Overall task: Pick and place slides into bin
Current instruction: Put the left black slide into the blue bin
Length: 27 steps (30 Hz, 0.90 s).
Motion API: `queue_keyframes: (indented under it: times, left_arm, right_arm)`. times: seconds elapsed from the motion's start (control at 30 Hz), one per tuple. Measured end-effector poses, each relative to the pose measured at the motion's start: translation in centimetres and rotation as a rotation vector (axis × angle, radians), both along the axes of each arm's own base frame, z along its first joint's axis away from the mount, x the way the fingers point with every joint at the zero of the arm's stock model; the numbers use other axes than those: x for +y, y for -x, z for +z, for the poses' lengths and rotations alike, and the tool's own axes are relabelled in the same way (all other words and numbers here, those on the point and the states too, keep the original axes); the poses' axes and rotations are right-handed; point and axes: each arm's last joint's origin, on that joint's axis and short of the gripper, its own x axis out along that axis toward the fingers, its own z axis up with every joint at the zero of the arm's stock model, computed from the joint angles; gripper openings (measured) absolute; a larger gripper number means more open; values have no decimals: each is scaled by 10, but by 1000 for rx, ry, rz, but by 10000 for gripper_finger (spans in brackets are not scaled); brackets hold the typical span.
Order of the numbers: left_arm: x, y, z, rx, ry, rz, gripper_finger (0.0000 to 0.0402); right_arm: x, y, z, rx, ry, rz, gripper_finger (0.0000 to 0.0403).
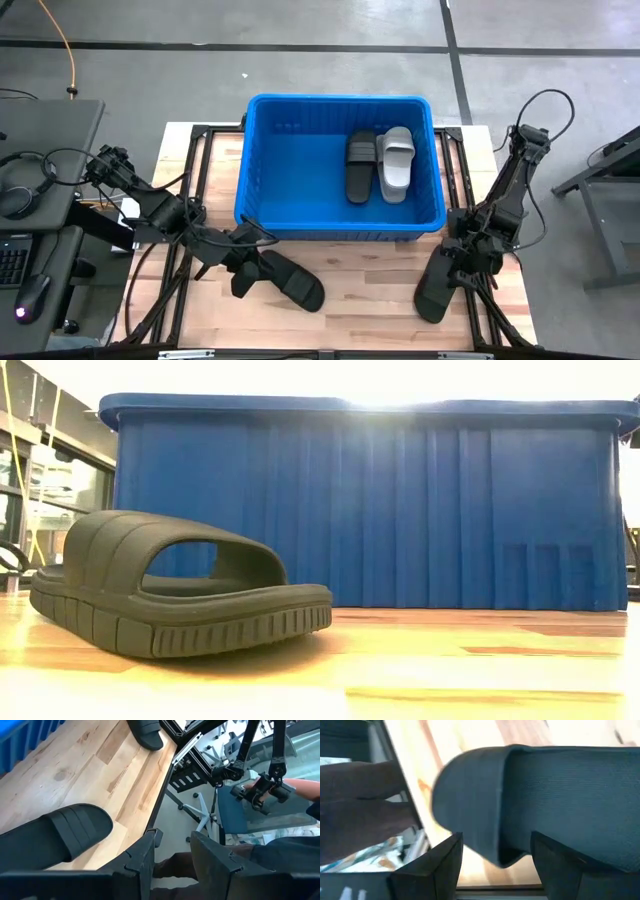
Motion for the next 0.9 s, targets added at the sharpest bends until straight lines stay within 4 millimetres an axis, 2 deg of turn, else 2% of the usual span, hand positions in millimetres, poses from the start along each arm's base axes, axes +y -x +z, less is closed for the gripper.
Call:
queue_keyframes:
  times: [0.27,0.73,0.9]
  left_arm:
    - [0,0,0,0,1,1,117]
    - [0,0,0,0,-2,-3,117]
    - [0,0,0,-1,-3,-4,117]
  right_arm:
    - [9,-5,-8,17,55,6,221]
    - [20,-11,-12,-2,55,27,219]
    - [24,-12,-16,0,79,40,189]
